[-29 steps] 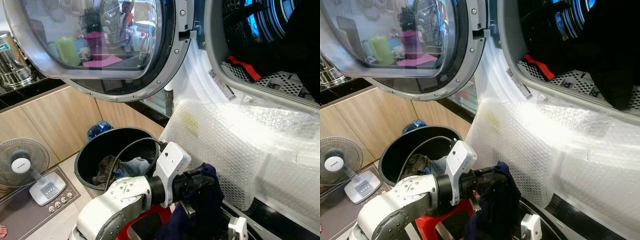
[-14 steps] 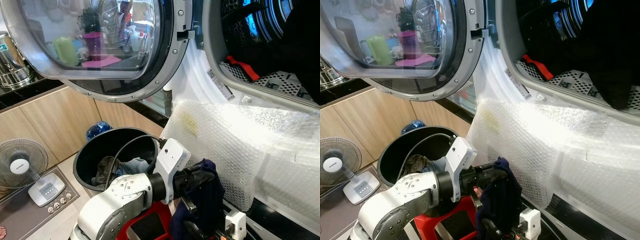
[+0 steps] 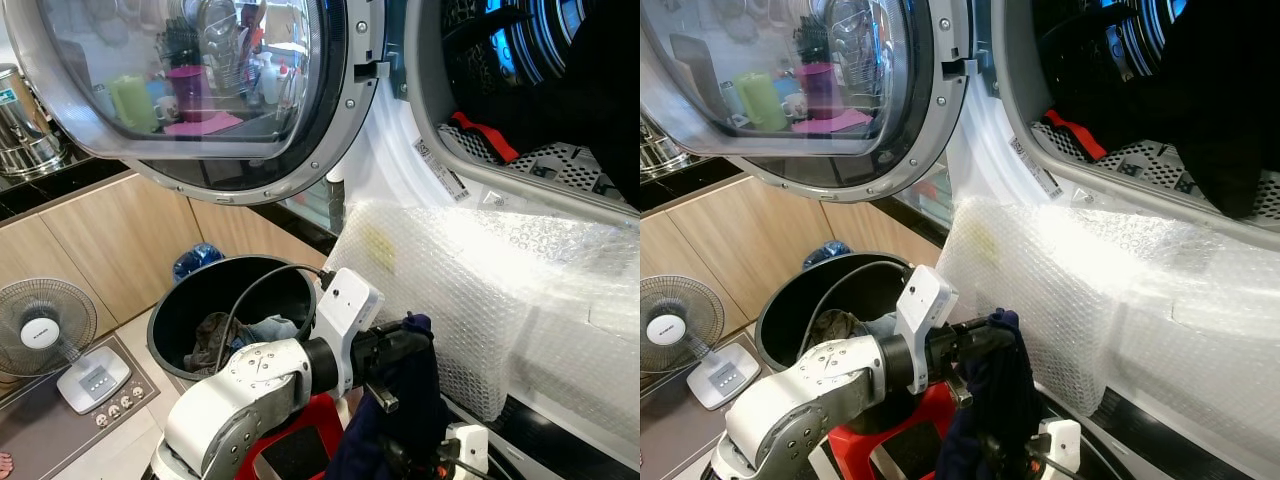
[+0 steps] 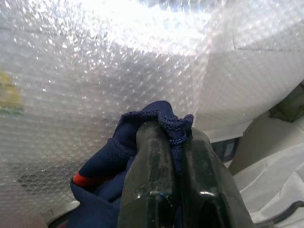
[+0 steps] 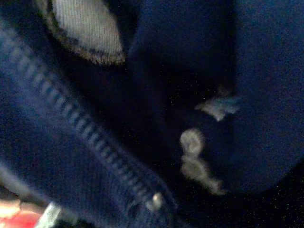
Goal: Clothes washing
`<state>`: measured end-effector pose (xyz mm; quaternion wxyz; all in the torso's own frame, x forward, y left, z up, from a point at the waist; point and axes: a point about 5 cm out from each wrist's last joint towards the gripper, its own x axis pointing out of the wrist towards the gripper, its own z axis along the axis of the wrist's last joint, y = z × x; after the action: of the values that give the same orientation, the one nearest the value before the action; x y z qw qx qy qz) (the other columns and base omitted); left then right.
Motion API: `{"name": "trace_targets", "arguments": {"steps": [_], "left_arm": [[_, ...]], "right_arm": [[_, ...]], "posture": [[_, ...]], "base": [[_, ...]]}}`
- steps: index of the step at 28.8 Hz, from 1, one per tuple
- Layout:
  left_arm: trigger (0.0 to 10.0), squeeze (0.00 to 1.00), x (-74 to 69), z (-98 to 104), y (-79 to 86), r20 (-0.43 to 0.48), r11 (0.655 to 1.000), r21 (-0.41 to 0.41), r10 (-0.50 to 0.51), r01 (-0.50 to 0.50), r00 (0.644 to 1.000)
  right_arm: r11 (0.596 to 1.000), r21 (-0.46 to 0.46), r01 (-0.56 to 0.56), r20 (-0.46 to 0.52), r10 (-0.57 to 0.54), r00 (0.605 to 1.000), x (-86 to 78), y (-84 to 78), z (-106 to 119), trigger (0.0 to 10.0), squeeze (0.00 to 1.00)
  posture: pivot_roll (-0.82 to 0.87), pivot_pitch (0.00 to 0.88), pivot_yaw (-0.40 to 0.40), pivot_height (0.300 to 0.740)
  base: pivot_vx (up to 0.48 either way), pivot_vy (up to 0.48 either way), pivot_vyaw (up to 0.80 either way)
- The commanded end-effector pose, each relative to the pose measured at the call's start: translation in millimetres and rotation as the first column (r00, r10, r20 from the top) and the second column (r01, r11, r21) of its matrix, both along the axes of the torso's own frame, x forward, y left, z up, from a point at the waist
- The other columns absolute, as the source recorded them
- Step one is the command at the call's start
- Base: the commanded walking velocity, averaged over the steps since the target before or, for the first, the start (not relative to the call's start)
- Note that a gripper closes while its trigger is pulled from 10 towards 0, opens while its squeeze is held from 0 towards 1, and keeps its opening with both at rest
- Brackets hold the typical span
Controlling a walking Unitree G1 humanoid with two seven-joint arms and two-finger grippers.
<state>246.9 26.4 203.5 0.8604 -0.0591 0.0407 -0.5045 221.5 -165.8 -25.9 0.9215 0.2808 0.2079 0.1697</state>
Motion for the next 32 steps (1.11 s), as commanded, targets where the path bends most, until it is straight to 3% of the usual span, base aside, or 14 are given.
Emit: {"name": "trace_targets", "arguments": {"steps": [1,6,11,16,20,24,26,30,32], "left_arm": [[10.0,0.00,3.3,9.3,3.7,0.027,1.000,-0.019,0.019,-0.019,0.999],[10.0,0.00,4.0,11.7,2.8,0.023,1.000,-0.021,0.022,-0.022,0.999],[10.0,0.00,4.0,12.3,2.3,0.021,0.999,-0.026,0.024,-0.024,0.999],[10.0,0.00,4.8,14.5,2.0,0.022,0.999,-0.028,0.020,-0.020,1.000],[10.0,0.00,5.0,15.4,1.6,0.019,0.999,-0.030,0.019,-0.019,1.000],[10.0,0.00,5.0,15.7,1.9,0.018,1.000,-0.027,0.014,-0.013,1.000],[10.0,0.00,5.1,15.7,2.0,0.017,1.000,-0.027,0.013,-0.013,1.000],[10.0,0.00,6.8,17.2,0.9,0.019,1.000,-0.025,0.004,-0.004,1.000],[10.0,0.00,7.4,18.0,0.5,0.022,1.000,-0.025,0.005,-0.004,1.000]], "right_arm": [[0.994,0.108,0.023,-0.005,-0.022,1.000,-1.8,3.4,0.8,10.0,0.00],[0.956,0.281,0.088,0.050,-0.106,0.993,7.2,-2.3,12.8,10.0,0.00],[0.953,0.294,0.068,0.061,-0.090,0.994,6.4,-1.0,13.4,10.0,0.00],[0.916,0.394,-0.069,0.174,0.000,0.985,2.2,12.8,27.1,10.0,0.00],[0.907,0.386,-0.166,0.237,0.077,0.969,-3.6,18.2,33.1,10.0,0.00],[0.874,0.343,-0.345,0.269,0.260,0.927,-15.9,25.1,36.4,10.0,0.00],[0.871,0.335,-0.360,0.267,0.279,0.922,-17.2,25.7,36.2,10.0,0.00],[0.883,0.209,-0.421,0.232,0.373,0.898,-16.8,26.1,32.1,10.0,0.00],[0.875,0.255,-0.411,0.276,0.341,0.898,-12.4,23.3,40.5,10.0,0.00]], "posture": [[0.09,0.000,0.090,0.740],[0.09,0.000,0.090,0.740],[0.09,0.000,0.089,0.740],[0.09,0.000,0.095,0.740],[0.09,0.005,0.101,0.740],[0.08,0.005,0.111,0.740],[0.08,0.005,0.111,0.740],[0.08,0.004,0.113,0.740],[0.09,0.007,0.111,0.740]], "base": [[0.000,0.000,0.00],[0.000,0.000,0.00],[0.000,0.000,0.00],[0.000,0.000,0.00],[0.000,0.000,0.00],[0.000,0.000,0.00],[0.000,0.000,0.00],[0.000,0.000,0.00],[0.000,0.000,0.00]]}}
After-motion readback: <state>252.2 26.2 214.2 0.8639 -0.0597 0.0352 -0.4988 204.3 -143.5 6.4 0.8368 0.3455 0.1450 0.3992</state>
